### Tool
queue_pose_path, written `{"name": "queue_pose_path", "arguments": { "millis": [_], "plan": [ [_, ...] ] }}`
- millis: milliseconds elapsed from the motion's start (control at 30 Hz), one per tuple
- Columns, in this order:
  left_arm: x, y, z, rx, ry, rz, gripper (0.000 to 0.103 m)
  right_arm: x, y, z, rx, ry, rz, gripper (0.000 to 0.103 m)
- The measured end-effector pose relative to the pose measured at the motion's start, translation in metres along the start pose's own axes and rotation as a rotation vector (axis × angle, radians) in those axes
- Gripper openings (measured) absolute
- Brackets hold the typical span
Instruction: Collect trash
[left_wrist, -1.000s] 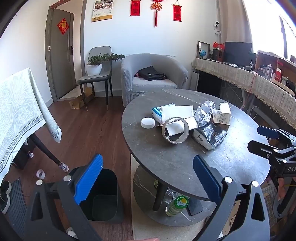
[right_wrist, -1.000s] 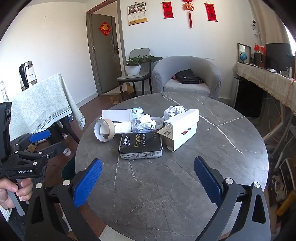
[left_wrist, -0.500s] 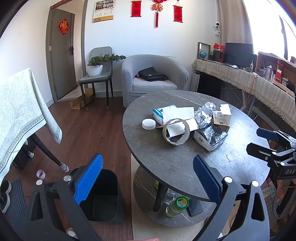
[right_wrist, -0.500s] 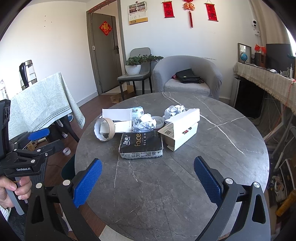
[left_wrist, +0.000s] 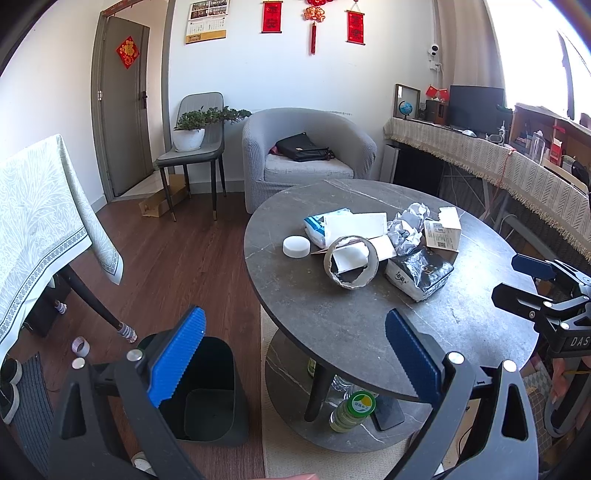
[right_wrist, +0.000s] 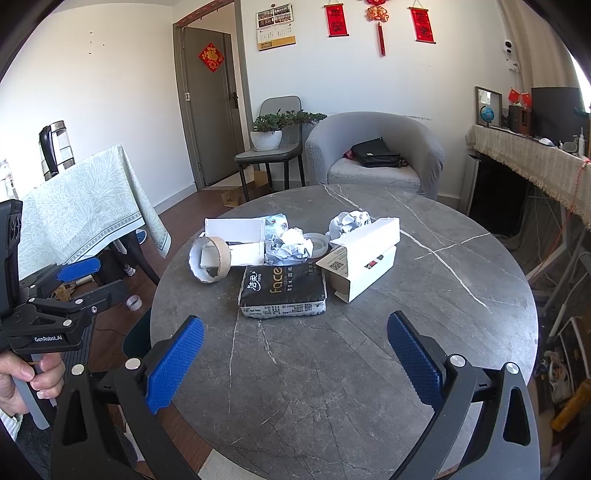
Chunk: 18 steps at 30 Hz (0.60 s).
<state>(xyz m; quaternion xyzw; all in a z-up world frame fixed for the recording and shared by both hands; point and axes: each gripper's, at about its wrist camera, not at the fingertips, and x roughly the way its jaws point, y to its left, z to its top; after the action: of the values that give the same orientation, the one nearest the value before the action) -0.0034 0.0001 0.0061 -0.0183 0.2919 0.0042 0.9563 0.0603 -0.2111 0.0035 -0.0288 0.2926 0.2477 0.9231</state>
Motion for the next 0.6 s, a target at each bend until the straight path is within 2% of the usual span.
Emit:
{"name": "queue_pose_path", "arguments": {
  "millis": [600],
  "plan": [
    [0.0022,-0.0018,-0.0009,0.005,0.002,0.003,0.099,0.001,-0.0004,0.0,0.0,0.002,-0.001,0.1]
  ]
}}
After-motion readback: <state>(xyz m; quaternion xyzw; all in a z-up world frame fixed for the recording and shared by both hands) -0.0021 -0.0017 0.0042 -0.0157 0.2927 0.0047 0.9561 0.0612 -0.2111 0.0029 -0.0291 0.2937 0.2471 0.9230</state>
